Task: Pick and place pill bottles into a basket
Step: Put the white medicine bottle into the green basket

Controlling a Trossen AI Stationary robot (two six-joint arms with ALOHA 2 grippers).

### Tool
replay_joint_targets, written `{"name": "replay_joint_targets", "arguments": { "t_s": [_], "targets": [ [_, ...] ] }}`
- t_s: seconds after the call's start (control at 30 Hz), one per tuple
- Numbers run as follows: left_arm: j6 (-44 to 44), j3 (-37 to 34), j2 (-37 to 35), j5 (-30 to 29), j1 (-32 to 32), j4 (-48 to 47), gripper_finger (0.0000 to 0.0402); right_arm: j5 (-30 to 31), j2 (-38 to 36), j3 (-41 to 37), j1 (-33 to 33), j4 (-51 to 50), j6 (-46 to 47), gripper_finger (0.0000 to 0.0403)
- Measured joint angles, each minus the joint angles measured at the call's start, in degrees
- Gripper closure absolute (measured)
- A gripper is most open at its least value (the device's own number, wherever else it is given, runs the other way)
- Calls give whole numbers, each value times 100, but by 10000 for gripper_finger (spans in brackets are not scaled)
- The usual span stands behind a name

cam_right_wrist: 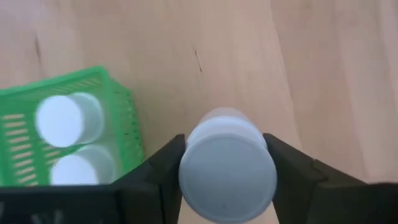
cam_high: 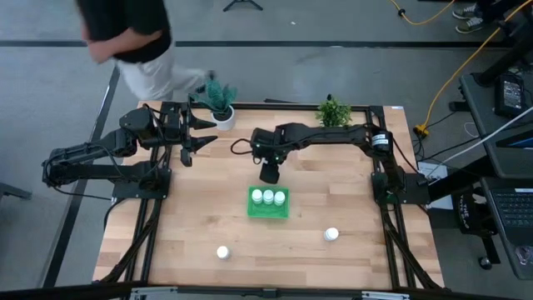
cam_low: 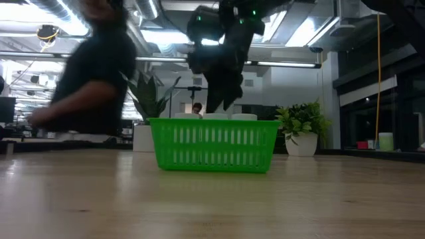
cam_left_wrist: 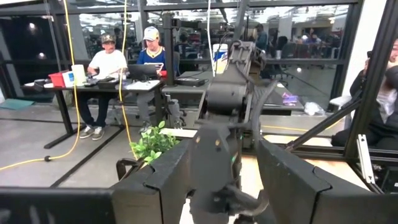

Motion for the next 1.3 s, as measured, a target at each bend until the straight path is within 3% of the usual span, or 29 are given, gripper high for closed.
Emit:
{"name": "replay_joint_targets", "arguments": {
  "t_s": [0.3,0.63,0.8,1.3],
  "targets": [
    [286,0,-28,-94,-1,-10,221,426,-2,1125,328,-967,-142,227],
    [941,0,-443,-1346,10,-747,221,506,-7,1556,1098,-1306,30,227],
    [938,0,-535,-1269,8,-882,221,925,-7,1554,1544,-1310,358,227],
    [586,0,-527,-539,6,-1242,221,1295,-20,1435,2161,-1217,1265,227]
  ]
}}
